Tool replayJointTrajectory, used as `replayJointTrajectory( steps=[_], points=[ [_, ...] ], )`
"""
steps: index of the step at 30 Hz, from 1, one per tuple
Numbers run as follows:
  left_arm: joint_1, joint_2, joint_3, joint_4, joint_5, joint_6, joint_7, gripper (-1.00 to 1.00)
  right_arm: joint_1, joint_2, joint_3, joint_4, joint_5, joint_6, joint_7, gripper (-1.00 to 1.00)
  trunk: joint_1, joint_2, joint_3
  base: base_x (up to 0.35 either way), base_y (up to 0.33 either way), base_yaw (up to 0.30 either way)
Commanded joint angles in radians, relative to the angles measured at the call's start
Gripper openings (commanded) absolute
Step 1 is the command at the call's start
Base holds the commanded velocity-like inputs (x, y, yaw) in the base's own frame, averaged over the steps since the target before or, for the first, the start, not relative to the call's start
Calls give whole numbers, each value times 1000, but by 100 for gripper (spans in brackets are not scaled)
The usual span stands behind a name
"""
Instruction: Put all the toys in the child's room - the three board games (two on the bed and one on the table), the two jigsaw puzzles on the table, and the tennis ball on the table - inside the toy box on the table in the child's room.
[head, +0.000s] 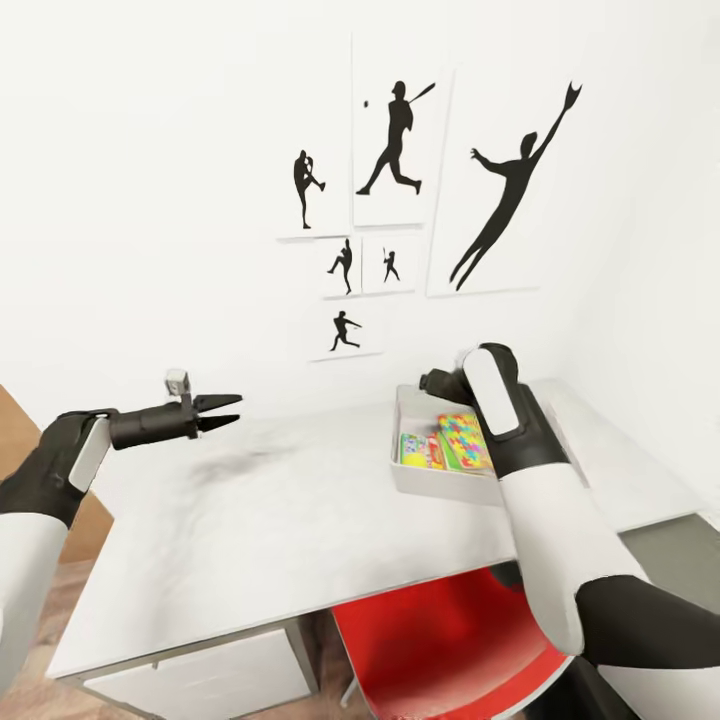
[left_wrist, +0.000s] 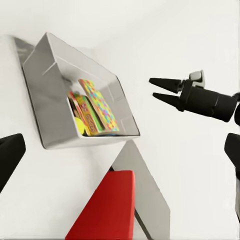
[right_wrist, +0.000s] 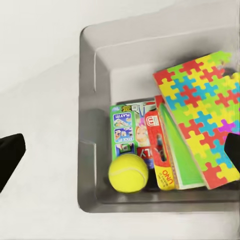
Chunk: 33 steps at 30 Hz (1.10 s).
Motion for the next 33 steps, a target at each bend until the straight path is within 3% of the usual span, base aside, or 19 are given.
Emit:
replayJointTrajectory(
  steps=[1,7,13,18,20,22,26,30,33],
  points=[
    [1,10,0,0,-1,5,-15,100,11,-2,1,-32,-10,7,-10,100,1,-2,0,-52,-117,0],
    [12,52,0,2,-2,0,-54,100,107,-12,-10,-197,-11,16,-11,100,1,-2,9,-14,-54,0],
    [35,83,0,7,0,-5,-69,100,281,-14,-111,-454,-24,19,-8,100,1,-2,19,-1,-3,0],
    [87,107,8,10,4,-7,-75,100,399,-13,-169,-504,-29,14,6,100,1,-2,28,0,0,0],
    [110,130,10,10,5,-7,-103,100,419,-13,-184,-507,-35,11,63,100,1,-2,31,-51,0,0],
    [136,149,10,11,3,-9,-166,100,428,-13,-189,-508,-39,9,163,100,1,-2,34,-180,0,0],
    [177,163,11,12,-5,-67,-310,100,466,-14,-195,-509,-39,6,357,100,1,-2,41,-113,0,0],
    [217,170,11,15,-6,-105,-340,100,498,-19,-214,-510,-40,7,402,100,1,-2,47,-173,57,0],
    [255,171,11,15,-6,-145,-345,100,506,-27,-250,-510,-41,13,432,100,1,-2,52,-106,45,0]
  ],
)
